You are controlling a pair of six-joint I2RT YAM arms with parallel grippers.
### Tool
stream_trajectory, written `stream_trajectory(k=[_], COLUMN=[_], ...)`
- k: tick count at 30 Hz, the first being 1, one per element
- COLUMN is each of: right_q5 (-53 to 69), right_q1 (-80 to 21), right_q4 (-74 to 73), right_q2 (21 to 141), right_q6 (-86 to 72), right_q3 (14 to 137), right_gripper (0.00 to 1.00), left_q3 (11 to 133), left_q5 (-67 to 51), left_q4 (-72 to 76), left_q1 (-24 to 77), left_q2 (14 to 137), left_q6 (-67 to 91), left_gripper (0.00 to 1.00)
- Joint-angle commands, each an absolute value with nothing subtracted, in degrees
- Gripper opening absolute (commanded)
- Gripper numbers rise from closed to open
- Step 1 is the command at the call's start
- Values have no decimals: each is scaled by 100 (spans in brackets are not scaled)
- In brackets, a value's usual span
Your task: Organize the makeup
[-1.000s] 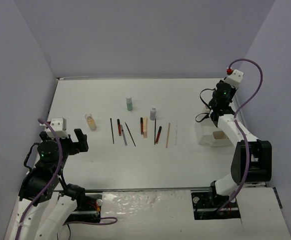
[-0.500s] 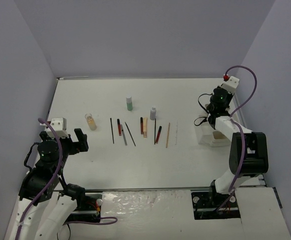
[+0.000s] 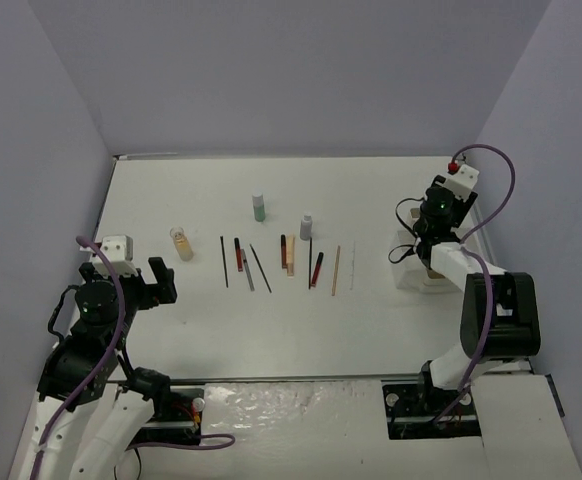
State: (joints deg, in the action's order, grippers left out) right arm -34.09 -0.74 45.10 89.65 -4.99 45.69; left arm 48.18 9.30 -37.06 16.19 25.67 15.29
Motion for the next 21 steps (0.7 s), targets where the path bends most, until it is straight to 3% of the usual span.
stream_trajectory(k=[1,10,14,19,21], right_q5=[-3375,-2286,-1417,-447,-198], right_q1=[-154,-921,-1165,-1169,-1172], right_q4=[4303,1126,540,451,373], right_q2=[8189,7198,6716,5923,5703], right_q6=[-710,-1357,-1862,-2297,-2379], right_q3=[4847,5952,5804,5197,5123], right_gripper=[55,65,74,96,100], left_q3=[4957,4948,5248,6090,6313], left_q5=[933,728,342,-466,-663], left_q4=[-3375,-3332,-3429,-3820,-3827], left_q1=[1633,1635,1635,1664,1745], left_q2=[2654,2765,3363,4660,5053], left_q6=[1582,1649,1806,2106,2279], left_gripper=[97,97,97,97,97])
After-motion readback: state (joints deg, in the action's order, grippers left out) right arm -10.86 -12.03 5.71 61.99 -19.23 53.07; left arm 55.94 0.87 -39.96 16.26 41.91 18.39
